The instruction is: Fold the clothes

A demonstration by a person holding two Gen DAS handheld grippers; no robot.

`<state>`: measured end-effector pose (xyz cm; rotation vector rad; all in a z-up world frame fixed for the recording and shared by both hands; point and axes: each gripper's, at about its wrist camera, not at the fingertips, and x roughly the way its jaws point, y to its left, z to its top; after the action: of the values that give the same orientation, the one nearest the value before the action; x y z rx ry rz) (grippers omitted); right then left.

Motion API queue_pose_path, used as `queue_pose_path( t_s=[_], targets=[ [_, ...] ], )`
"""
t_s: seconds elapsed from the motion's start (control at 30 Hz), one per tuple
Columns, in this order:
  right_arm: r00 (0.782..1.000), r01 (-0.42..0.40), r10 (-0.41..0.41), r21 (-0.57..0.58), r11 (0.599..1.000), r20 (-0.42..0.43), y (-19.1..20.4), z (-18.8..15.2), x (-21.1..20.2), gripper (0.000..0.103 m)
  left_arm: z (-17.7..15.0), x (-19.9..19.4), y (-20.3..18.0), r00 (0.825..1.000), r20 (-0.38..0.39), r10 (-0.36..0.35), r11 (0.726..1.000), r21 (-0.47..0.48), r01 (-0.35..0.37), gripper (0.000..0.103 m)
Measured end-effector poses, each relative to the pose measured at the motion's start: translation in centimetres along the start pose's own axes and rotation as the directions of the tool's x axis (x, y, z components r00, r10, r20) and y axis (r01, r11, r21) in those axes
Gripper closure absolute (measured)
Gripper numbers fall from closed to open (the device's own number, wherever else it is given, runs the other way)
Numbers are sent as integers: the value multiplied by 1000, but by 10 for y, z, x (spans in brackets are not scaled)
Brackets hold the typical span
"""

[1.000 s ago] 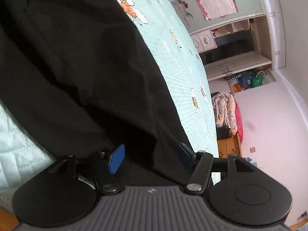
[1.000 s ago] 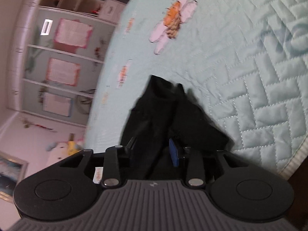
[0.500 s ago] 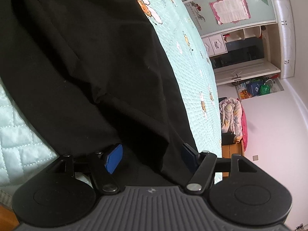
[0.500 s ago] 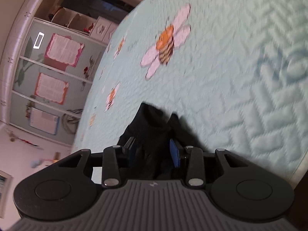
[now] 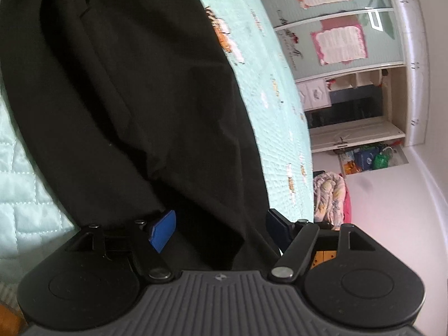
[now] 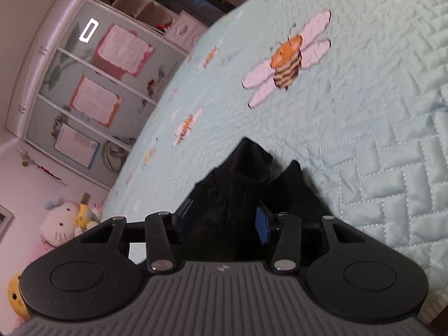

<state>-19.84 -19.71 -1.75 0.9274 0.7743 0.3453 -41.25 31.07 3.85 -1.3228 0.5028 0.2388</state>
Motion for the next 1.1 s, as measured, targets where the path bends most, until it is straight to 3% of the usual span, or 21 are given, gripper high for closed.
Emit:
queue_pose_path(
  t_s=[0.13, 0.33, 0.4, 0.43, 0.47, 0.57, 0.63, 0.7, 0.8, 0.9, 0.97, 1.1],
  targets=[
    [1000, 1, -1, -15, 1000, -18, 2, -3, 6, 89, -2, 4, 0, 1000, -19, -20, 1000, -24, 20, 27],
    [1000, 11, -11, -16, 1000, -1, 3, -5, 3, 97, -2, 29, -12, 1000, -5, -20, 1000, -2, 20, 30],
    [1000, 6, -6, -8, 1000, 0, 4, -3, 2, 97, 3, 41, -14, 1000, -30, -8, 1000, -14, 7, 46],
    [1000, 5, -5, -1, 1000, -3, 5, -2, 3, 97, 5, 47, -15, 999, -46, -3, 1000, -17, 2, 81],
    [1000, 4, -4, 6, 1000, -5, 6, -1, 4, 97, 8, 50, -17, 998, -57, -5, 1000, -16, 4, 103],
    [1000, -26, 26, 26, 999, -6, 13, 7, 3, 98, 23, 38, -37, 995, -45, -93, 995, 20, 94, 102],
    [998, -59, 59, 37, 998, -1, 20, 13, -4, 98, 35, 12, -53, 982, -34, -188, 980, 54, 190, 102],
    [995, -95, 95, 40, 995, 5, 26, 16, -19, 99, 41, -15, -64, 972, -48, -228, 963, 138, 233, 102],
    [995, -97, 97, 8, 995, -9, 24, 9, -44, 99, 33, -31, -50, 985, -114, -133, 964, 218, 155, 102],
    [999, -17, 16, -15, 1000, -52, 4, -8, -50, 99, 19, -19, -5, 987, -162, 14, 982, 186, 16, 103],
    [995, 41, -41, -2, 999, -86, -15, -20, -49, 99, 11, -10, 16, 983, -172, 56, 987, 157, -29, 103],
    [997, 48, -50, -39, 998, -60, -14, -23, -49, 100, 8, -7, 17, 981, -180, 69, 980, 198, -33, 103]
  ],
)
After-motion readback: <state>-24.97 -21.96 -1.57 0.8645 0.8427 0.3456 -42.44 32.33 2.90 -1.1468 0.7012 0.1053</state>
